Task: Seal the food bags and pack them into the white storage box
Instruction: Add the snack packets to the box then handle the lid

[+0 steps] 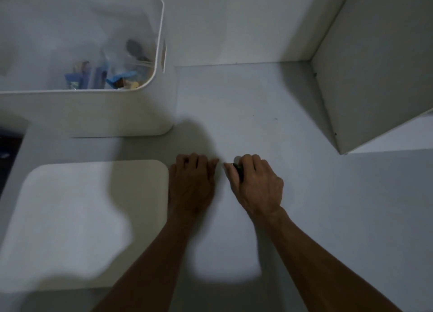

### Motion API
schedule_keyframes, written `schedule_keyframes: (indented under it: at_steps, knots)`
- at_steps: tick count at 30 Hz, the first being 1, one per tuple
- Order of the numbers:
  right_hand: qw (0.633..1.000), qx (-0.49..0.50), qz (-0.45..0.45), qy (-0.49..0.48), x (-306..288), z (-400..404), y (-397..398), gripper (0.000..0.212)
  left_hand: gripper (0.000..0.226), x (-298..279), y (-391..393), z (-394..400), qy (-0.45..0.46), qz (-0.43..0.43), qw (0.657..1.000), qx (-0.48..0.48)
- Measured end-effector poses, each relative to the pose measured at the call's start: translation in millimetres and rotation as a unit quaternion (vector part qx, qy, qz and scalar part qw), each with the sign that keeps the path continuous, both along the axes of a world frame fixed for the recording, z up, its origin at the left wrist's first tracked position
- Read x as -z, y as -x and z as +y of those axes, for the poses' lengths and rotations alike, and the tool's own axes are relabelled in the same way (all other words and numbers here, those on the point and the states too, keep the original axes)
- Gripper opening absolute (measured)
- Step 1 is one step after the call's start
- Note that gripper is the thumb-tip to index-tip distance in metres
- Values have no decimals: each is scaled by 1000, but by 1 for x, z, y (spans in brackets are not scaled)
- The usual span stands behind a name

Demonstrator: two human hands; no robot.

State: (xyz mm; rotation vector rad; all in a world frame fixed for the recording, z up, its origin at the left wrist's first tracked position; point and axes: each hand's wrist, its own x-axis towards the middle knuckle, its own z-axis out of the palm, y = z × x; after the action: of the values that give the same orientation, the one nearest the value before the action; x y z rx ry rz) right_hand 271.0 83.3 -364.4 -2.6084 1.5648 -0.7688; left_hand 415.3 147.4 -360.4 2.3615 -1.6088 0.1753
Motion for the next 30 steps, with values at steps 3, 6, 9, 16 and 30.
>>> schedule_keyframes:
  at_steps: [3, 6, 9, 16, 30]
  knots:
    - [1000, -20, 0, -19, -4, 5, 4, 38, 43, -3, 3, 3, 18, 7, 1000, -14]
    - [996, -19, -13, -88, -14, 17, 16, 35, 44, -19, 18, 16, 15, 70, 996, -53]
    - [984, 14, -25, -177, -36, 39, 37, 34, 48, -48, 37, 41, 14, 141, 984, -105]
    - [962, 38, 7, -269, -112, 54, 39, 43, 61, -145, 21, 70, 93, 140, 973, -160]
    - [973, -83, -118, -182, -290, -9, -194, 45, 42, -281, -152, 6, 221, 158, 938, -214]
